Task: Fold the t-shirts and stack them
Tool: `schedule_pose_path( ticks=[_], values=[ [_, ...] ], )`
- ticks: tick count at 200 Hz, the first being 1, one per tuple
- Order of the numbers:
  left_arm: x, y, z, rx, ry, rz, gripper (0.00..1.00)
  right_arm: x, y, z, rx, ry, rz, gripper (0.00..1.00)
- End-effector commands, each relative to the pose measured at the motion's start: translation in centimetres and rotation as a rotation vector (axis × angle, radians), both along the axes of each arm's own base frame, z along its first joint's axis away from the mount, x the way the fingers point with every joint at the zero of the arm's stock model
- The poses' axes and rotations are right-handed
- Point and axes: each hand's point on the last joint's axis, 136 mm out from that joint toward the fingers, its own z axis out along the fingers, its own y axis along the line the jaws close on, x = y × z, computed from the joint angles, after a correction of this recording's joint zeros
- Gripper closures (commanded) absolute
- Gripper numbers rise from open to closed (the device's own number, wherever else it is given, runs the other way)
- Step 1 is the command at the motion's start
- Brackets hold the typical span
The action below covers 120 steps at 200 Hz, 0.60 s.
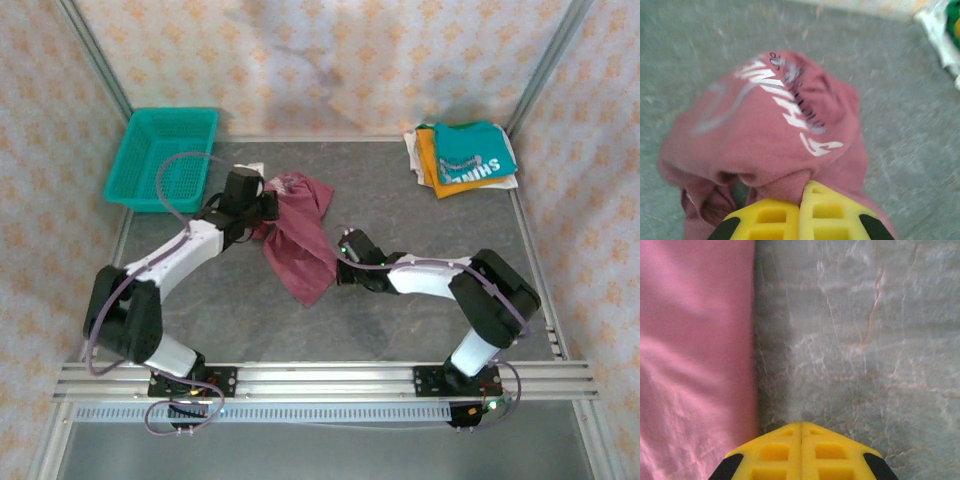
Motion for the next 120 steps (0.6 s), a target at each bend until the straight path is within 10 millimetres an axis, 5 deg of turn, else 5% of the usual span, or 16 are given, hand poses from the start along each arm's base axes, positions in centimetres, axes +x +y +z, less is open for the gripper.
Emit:
schedule_pose_path(
  ticks=[1,26,51,83,120],
  values=[
    [-1.0,2.5,2.4,0.009,-0.041,0.089,1.0,2.2,-0.4,4.5,0.066,-0.161,-0.053,1.0],
    [-1.7,2.9,4.6,0.004,-0.062,0.082,1.0,2.6,-0.3,6.9,0.15,-0.202,-0.06,1.0],
    [-2.2,3.3,6.3,0.01,-0.084,0.092,1.0,0.4,4.3,8.5,0.302,-0.18,0.188,0.64],
    [-2.2,3.7,7.1,0.02,-0.097,0.111,1.0,-3.3,8.4,6.3,0.315,-0.097,0.363,0.41],
    [-2.6,5.1,7.5,0.043,-0.1,0.17,1.0,-5.9,8.3,1.8,0.135,0.012,0.416,0.33]
  ],
)
